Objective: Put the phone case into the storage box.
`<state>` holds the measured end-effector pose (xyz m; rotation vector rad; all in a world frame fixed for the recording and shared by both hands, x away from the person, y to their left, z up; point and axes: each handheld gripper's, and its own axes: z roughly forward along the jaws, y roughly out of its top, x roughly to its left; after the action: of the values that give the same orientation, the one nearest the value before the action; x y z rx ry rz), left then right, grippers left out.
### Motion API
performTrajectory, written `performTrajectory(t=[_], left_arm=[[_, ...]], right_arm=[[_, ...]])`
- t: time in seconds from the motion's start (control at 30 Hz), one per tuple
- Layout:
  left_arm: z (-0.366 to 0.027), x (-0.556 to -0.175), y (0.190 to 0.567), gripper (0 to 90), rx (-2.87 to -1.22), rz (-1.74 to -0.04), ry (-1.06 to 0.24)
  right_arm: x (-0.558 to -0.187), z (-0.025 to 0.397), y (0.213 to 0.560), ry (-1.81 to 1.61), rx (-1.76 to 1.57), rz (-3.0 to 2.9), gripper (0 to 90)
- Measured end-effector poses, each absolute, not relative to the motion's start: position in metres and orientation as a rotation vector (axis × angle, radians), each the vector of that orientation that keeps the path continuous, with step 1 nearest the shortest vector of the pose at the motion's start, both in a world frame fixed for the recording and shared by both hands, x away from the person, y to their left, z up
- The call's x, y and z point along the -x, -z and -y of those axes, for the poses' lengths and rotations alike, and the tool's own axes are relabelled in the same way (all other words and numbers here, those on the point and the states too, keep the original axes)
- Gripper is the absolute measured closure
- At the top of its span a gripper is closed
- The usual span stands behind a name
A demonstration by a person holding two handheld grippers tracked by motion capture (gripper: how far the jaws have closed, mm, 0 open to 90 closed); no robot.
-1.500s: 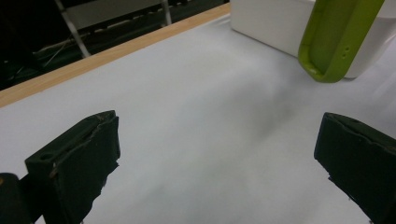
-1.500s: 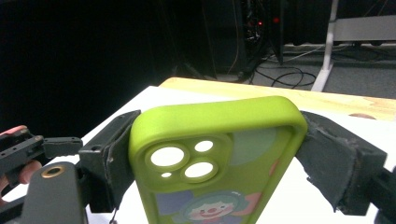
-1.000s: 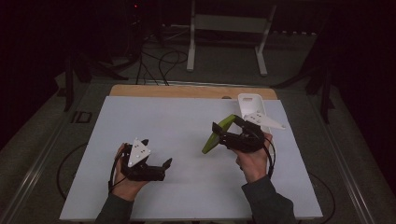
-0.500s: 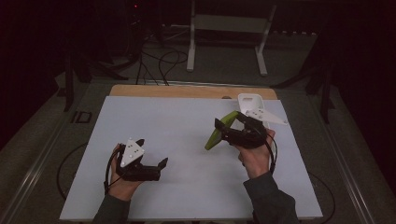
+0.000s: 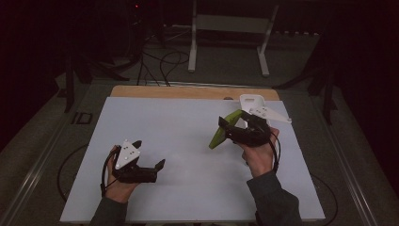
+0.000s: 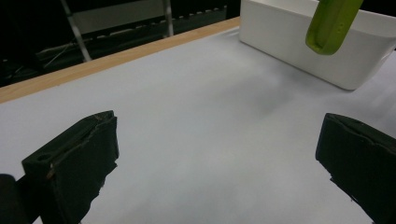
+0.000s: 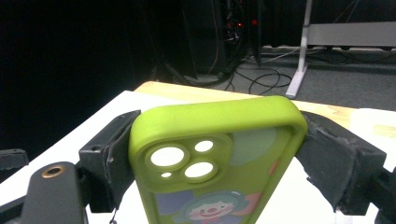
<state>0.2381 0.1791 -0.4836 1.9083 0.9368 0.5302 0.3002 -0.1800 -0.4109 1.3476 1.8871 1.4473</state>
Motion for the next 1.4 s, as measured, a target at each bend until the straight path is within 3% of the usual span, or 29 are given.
performTrajectory(t=[1.4], left_arm=[[-0.230,-0.214,0.511,0.0,-1.866,-0.966,-0.582]], right_arm=[[-0.320,0.192,0.398,-1.352,-1.355,-1.849,17.2]])
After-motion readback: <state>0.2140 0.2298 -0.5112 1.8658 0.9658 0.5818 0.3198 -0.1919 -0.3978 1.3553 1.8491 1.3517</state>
